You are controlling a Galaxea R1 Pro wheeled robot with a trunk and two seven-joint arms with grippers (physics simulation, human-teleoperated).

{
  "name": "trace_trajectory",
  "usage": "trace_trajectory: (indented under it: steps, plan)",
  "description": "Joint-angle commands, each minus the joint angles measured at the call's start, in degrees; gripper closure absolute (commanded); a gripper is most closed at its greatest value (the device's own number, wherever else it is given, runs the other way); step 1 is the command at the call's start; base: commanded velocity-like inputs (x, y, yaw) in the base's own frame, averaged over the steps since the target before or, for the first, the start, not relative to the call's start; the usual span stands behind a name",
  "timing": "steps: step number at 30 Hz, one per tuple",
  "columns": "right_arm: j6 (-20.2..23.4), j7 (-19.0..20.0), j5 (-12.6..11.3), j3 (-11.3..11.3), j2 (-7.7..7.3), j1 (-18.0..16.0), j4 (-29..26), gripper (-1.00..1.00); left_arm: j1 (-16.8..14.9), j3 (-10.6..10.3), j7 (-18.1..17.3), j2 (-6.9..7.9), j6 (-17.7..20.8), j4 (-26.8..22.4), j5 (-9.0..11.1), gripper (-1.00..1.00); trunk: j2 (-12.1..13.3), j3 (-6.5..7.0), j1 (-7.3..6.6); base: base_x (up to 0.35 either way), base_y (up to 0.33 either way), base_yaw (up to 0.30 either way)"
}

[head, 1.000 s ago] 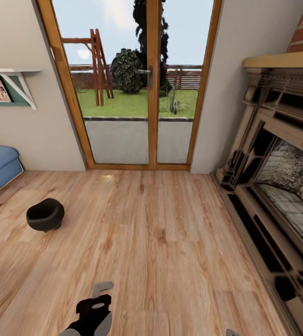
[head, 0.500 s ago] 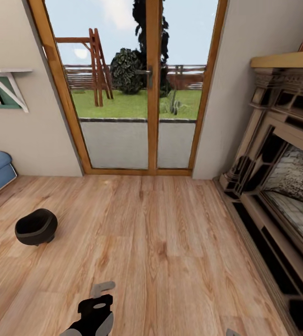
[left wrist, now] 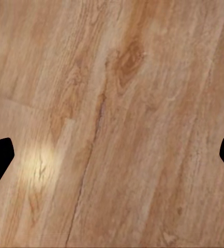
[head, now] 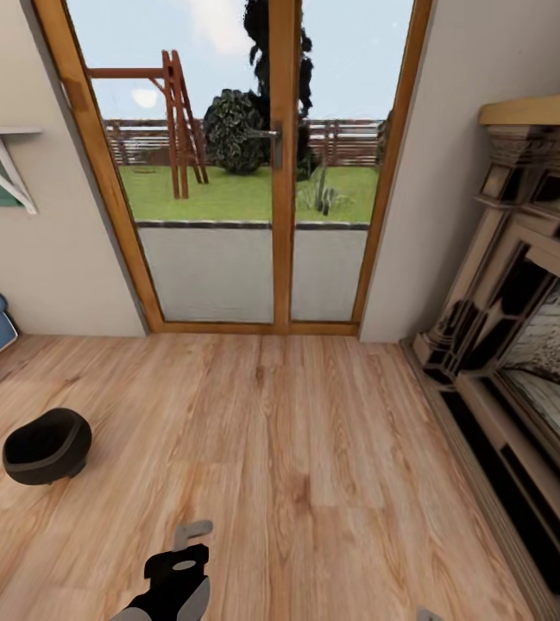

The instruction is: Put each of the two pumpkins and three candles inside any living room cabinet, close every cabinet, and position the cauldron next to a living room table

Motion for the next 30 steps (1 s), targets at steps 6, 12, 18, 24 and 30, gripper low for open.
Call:
trace_trajectory:
  steps: [6, 12, 18, 24, 30]
  plan:
    - [0.1, -0.4, -0.3, 0.3, -0.01, 0.0, -0.1, -1.0, 0.0, -0.5, 0.3, 0.0, -0.2, 0.0, 0.6, -1.0, 0.0, -0.05, 0.03, 0.35, -0.028, 0.0]
    - [0.1, -0.4, -0.3, 0.4, -0.01, 0.0, -0.1, -1.0, 0.0, -0.5, 0.3, -0.02, -0.2, 0.0, 0.6, -1.0, 0.0, -0.05, 0.03, 0.35, -0.091, 0.0]
    - [0.1, -0.4, -0.3, 0.4, 0.01, 0.0, -0.1, -1.0, 0.0, -0.5, 0.3, -0.03, -0.2, 0.0, 0.6, -1.0, 0.0, -0.05, 0.03, 0.35, -0.101, 0.0]
    - [0.1, -0.4, -0.3, 0.4, 0.03, 0.0, 0.0, -1.0, 0.0, -0.5, 0.3, -0.03, -0.2, 0.0, 0.6, -1.0, 0.0, -0.05, 0.03, 0.339, -0.116, 0.0]
    - [0.1, -0.4, -0.3, 0.4, 0.02, 0.0, 0.0, -1.0, 0.0, -0.5, 0.3, -0.3, -0.2, 0.0, 0.6, -1.0, 0.0, -0.05, 0.03, 0.18, -0.113, 0.113]
